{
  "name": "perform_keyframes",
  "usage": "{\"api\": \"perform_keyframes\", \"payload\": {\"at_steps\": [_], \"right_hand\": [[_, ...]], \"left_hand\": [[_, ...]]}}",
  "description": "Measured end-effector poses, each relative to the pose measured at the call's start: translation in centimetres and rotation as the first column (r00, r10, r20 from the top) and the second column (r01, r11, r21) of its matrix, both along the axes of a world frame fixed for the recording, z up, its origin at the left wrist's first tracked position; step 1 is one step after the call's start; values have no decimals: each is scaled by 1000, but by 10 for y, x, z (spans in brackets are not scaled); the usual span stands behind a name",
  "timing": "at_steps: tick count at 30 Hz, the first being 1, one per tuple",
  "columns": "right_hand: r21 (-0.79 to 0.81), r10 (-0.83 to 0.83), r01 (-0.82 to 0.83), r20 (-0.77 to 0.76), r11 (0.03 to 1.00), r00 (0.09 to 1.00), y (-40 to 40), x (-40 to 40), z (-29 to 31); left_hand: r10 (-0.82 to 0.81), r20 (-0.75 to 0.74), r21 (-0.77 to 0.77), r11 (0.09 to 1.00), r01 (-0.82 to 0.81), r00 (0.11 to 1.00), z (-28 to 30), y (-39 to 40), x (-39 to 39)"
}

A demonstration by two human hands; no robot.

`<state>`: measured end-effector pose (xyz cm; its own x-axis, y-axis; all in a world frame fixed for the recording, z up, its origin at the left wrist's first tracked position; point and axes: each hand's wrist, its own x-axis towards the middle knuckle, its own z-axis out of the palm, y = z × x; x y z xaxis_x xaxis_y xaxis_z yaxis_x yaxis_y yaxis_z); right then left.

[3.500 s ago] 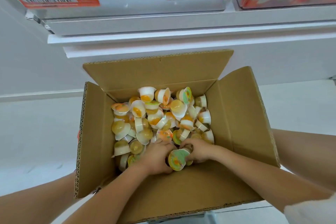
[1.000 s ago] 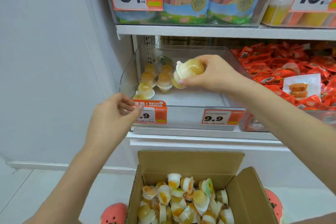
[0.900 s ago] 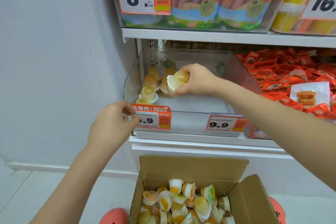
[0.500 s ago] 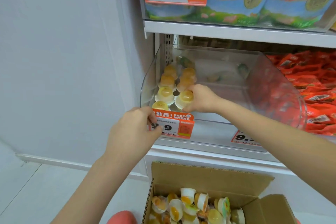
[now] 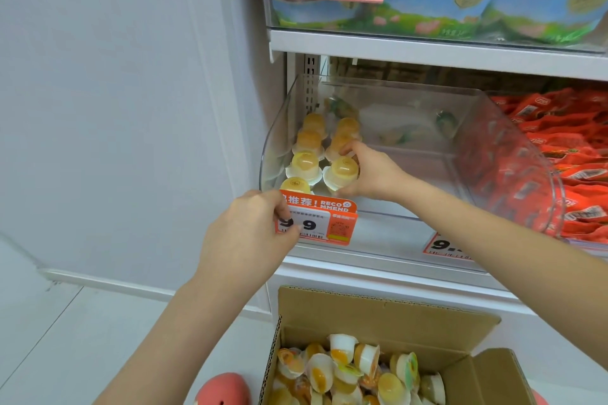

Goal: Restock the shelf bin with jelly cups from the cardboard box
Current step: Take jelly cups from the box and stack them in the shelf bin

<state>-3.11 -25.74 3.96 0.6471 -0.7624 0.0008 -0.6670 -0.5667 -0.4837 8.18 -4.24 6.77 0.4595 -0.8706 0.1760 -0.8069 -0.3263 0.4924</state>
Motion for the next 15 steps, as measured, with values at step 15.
{"api": "perform_keyframes", "payload": {"at_steps": [15], "right_hand": [[-164, -78, 201, 555, 966, 828, 73, -97, 35]], "left_hand": [[-50, 22, 64, 997, 48, 999, -4, 14, -14]]}}
